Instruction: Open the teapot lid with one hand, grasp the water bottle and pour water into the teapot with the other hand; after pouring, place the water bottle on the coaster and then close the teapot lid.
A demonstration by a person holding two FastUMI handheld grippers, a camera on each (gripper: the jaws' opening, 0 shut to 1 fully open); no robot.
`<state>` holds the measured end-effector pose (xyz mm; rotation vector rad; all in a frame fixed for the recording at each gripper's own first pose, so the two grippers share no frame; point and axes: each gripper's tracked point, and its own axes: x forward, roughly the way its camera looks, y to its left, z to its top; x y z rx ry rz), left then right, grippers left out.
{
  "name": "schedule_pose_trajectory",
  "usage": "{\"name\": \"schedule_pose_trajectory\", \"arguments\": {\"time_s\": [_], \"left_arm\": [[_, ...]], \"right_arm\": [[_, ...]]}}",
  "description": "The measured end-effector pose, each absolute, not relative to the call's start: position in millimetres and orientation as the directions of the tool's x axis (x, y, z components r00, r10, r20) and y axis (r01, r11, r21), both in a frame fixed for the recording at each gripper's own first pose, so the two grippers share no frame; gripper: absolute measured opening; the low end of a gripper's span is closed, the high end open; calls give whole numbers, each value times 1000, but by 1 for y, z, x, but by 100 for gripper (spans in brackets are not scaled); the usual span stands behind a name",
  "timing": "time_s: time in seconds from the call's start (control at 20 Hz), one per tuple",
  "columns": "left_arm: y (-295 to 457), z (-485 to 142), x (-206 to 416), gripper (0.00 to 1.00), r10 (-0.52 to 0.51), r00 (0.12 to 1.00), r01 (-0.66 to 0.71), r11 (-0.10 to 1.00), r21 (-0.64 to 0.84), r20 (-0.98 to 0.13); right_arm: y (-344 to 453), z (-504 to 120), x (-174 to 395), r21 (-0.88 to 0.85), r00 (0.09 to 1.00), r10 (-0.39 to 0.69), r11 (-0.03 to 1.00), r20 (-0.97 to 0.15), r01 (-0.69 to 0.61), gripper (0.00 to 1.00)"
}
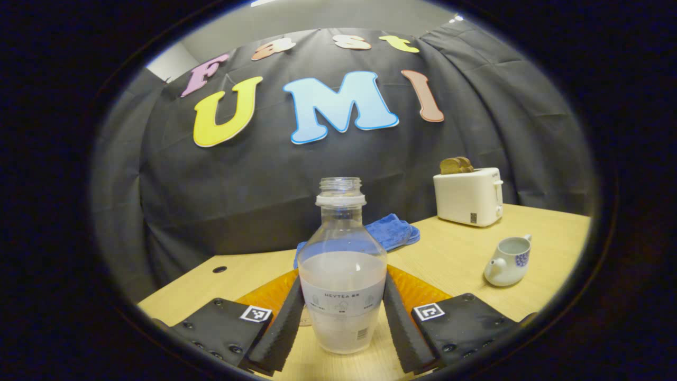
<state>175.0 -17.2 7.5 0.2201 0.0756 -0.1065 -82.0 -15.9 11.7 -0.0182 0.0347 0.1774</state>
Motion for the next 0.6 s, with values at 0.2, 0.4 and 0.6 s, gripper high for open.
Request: {"name": "schedule_pose_trajectory", "arguments": {"time_s": [0.2,0.4,0.6], "left_arm": [[-38,-4,176,87,-123,985,157,931,331,-122],[-56,-14,173,88,-140,976,206,835,511,-164],[-72,-17,170,87,-146,973,228,742,631,-180]], "right_arm": [[-18,-5,-97,10,980,190,982,-60,-189,5],[-34,-12,-99,-7,987,149,989,-59,-149,5],[-46,-18,-99,18,990,124,992,-69,-123,5]]}}
